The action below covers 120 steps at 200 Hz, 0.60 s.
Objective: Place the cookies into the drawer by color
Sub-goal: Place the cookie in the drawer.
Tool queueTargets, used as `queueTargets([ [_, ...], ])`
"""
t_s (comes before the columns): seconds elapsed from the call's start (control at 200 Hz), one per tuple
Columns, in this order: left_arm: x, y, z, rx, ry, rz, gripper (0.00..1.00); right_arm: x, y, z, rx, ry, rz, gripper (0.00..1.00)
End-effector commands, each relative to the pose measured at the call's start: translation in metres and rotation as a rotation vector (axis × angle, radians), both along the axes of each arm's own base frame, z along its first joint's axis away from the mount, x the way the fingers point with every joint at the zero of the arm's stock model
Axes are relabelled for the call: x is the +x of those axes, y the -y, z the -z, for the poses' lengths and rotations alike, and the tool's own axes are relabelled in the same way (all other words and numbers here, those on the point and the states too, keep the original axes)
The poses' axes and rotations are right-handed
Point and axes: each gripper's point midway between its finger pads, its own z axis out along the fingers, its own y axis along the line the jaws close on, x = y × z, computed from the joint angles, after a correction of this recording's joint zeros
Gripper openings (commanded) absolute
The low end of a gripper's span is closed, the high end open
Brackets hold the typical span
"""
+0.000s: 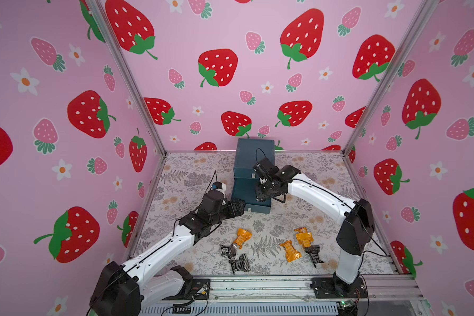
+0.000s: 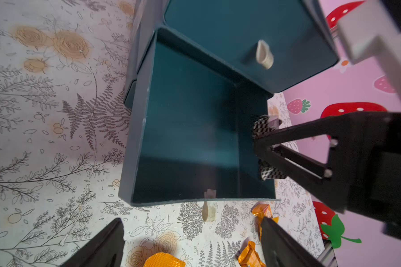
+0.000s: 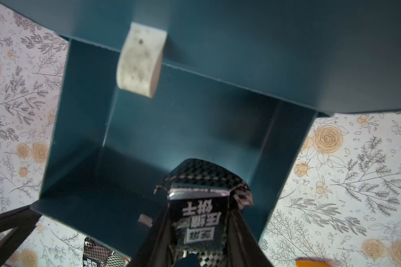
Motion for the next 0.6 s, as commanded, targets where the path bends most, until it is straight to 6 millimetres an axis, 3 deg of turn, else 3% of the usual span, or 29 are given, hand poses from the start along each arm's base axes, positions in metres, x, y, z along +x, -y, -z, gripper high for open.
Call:
queueTargets([
  [0.0,0.004,0.007,-0.011,-0.027,0.032,0.027,0.95,0.006,0.003,0.005,-0.037,0.01,0.03,0.22],
  [0.335,0.002,0.023,-0.002,-0.03,-0.006,0.088,0.95,0.019,0.015,0.026,-0.121,0.003,0.066,0.24],
  [0.53,-0.001,0.019,0.001,-0.019,-0.02,0.072,0.95,0.022,0.024,0.03,-0.173,0.022,0.091,0.28],
  [0.595,0.002,0.014,-0.002,-0.004,-0.002,0.05,0.95,0.025,0.026,0.033,-0.197,0.029,0.094,0.33],
])
